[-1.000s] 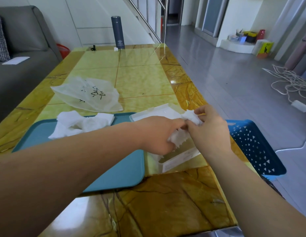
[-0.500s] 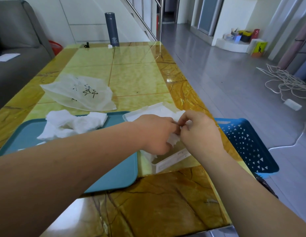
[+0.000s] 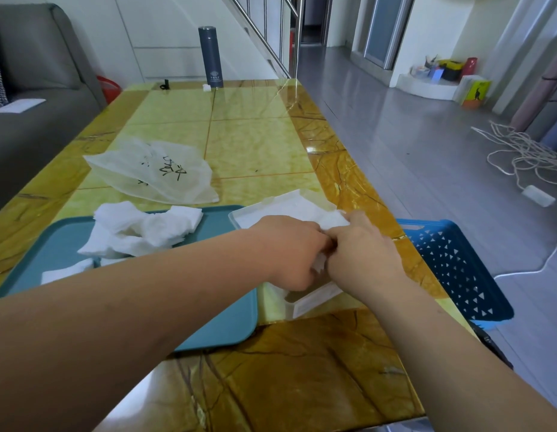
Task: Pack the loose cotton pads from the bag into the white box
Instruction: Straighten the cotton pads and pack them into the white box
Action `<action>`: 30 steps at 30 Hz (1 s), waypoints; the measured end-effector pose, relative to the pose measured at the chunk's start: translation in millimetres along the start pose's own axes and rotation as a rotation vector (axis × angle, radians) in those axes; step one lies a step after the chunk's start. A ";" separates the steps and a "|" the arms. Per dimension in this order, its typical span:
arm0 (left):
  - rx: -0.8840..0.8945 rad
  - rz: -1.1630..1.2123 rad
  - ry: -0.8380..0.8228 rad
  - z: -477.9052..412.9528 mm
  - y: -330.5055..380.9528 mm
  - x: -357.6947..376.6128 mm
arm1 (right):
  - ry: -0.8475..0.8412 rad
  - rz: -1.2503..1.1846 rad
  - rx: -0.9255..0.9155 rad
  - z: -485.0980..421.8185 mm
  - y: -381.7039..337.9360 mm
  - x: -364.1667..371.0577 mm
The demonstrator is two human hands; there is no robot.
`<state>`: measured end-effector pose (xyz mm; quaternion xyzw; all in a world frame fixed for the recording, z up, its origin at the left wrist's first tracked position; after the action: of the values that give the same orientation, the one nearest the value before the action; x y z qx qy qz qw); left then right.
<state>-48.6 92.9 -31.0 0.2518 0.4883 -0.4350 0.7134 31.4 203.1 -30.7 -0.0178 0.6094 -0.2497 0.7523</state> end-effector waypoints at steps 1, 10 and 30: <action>-0.008 -0.013 -0.010 -0.1 1.9 -2.1 | -0.020 0.018 -0.005 -0.5 0.5 1.1; 0.002 0.133 0.099 14.2 -3.3 -2.8 | -0.015 -0.034 -0.044 -8.0 3.9 5.1; -0.258 0.351 0.184 59.8 -10.3 15.2 | 0.406 -0.174 -0.205 -1.0 3.3 9.2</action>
<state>-26.7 35.3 -20.5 0.2783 0.5515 -0.2134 0.7569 32.8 202.7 -40.5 -0.0957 0.7665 -0.2488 0.5843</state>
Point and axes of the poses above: each hand's wrist, its own z-axis away from the middle knuckle, its own x-axis out of the palm, y = z × x, the point moved 1 cm from there along -z, towards the middle knuckle, and after that the axes turned 10 degrees about -y, right-handed, at the moved point
